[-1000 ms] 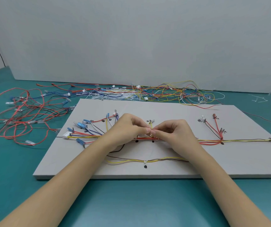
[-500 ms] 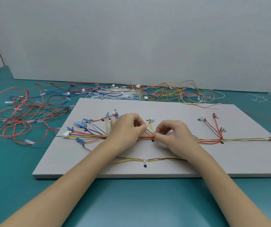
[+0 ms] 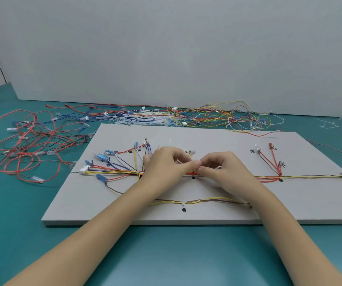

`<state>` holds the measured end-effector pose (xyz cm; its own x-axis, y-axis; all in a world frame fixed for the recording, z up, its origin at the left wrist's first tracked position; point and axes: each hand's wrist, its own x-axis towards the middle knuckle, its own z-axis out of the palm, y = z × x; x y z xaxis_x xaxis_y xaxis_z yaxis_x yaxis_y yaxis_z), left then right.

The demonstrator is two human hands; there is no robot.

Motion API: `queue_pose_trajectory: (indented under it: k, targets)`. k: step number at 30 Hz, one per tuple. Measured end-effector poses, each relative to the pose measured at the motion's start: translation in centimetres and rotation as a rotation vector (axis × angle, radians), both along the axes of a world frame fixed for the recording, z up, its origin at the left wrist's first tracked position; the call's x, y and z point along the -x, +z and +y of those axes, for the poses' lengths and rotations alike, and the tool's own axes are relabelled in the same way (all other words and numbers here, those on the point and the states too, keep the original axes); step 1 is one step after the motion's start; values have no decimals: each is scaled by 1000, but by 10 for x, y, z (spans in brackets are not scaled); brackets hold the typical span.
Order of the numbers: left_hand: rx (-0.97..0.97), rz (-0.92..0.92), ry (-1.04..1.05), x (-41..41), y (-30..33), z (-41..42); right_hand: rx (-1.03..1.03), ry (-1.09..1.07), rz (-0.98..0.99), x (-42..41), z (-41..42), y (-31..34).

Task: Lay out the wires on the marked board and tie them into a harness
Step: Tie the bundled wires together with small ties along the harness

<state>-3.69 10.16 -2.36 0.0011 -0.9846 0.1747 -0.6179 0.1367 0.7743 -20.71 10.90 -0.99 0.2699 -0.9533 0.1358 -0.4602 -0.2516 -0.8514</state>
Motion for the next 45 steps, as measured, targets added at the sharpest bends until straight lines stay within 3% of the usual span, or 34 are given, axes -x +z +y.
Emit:
queue_pose_trajectory:
  k: [3,10,15,20,27,33,45]
  targets:
    - [98,-33,35,6,0,6,-3,14,16,1,-1,0]
    - [38,143,-90,5,3,4,19,20,55,1,-1,-1]
    - [122,-50,-8,7,3,5,35,6,119,1,-2,-1]
    - [171,-122,-46,8,0,4,20,-23,111,1,-2,-3]
    - [140,29,-102,5,1,1,-12,-9,57,0,-1,-2]
    - [188,-134,-78,8,-4,-1,23,-28,175,-1,-2,-2]
    - [282,-237,-101,12,-1,3,97,-4,285,-3,-1,4]
